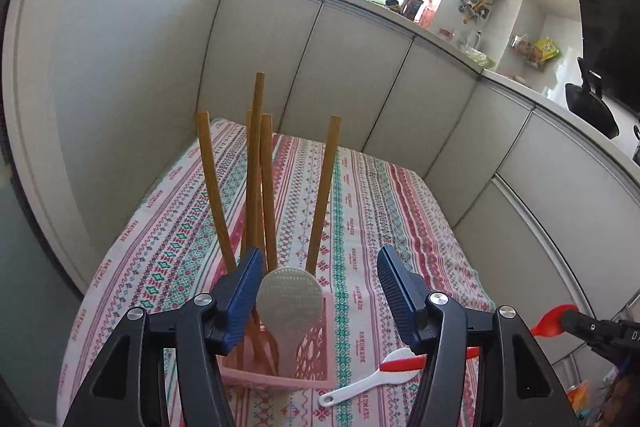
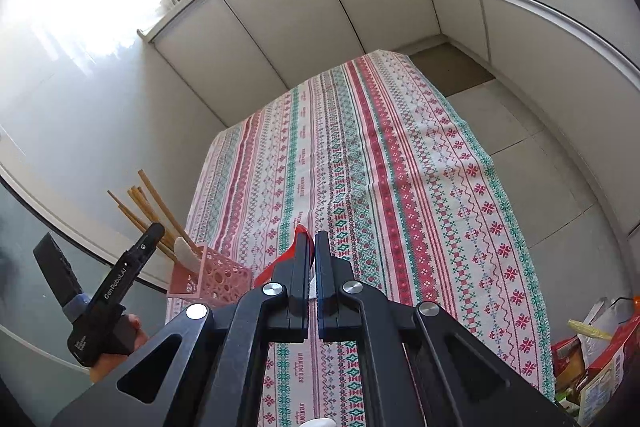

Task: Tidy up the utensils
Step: 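Carry the rice paddle and red spoon to the pink holder and lower them in, then open both tools and withdraw them from the pink holder, then lower the left tool onto the white plastic spoon and grasp its bowl, then lift the white spoon with the left tool while the right tool grasps the white rice paddle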

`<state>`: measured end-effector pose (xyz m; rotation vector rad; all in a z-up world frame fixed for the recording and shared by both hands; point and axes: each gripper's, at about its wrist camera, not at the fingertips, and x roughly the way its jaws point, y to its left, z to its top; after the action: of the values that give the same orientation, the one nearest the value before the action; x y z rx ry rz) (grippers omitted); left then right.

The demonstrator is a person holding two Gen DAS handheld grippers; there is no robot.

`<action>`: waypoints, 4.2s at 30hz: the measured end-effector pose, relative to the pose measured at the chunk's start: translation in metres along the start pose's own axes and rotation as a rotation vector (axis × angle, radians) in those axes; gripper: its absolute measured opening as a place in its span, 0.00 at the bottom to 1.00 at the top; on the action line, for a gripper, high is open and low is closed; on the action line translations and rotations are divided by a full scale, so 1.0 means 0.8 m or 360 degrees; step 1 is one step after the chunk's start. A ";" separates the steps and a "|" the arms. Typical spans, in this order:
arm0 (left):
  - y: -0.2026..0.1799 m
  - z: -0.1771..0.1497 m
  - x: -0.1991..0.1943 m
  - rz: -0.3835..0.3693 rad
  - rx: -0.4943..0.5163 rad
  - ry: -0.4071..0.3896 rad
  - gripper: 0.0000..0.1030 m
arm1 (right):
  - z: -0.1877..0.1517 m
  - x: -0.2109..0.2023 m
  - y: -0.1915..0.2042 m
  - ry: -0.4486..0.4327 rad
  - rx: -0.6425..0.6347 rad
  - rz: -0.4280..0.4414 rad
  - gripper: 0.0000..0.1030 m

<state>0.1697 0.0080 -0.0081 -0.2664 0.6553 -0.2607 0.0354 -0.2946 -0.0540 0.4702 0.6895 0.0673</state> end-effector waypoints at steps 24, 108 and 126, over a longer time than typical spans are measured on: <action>0.112 -0.006 -0.066 0.0408 -0.0103 0.0500 0.84 | 0.000 0.009 0.216 0.0064 -0.0737 -0.0148 0.02; -0.163 -0.263 0.006 -0.0173 0.1236 0.1462 0.44 | -0.131 0.024 -0.041 0.0762 -0.0329 -0.0518 0.65; -0.169 -0.244 0.009 -0.0143 0.1167 0.1308 0.35 | -0.124 0.030 -0.067 0.0781 -0.0232 -0.0548 0.65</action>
<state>0.0319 -0.1514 -0.1168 0.5533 1.3007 -0.6890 -0.0132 -0.2979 -0.1584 0.1864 1.2298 -0.0953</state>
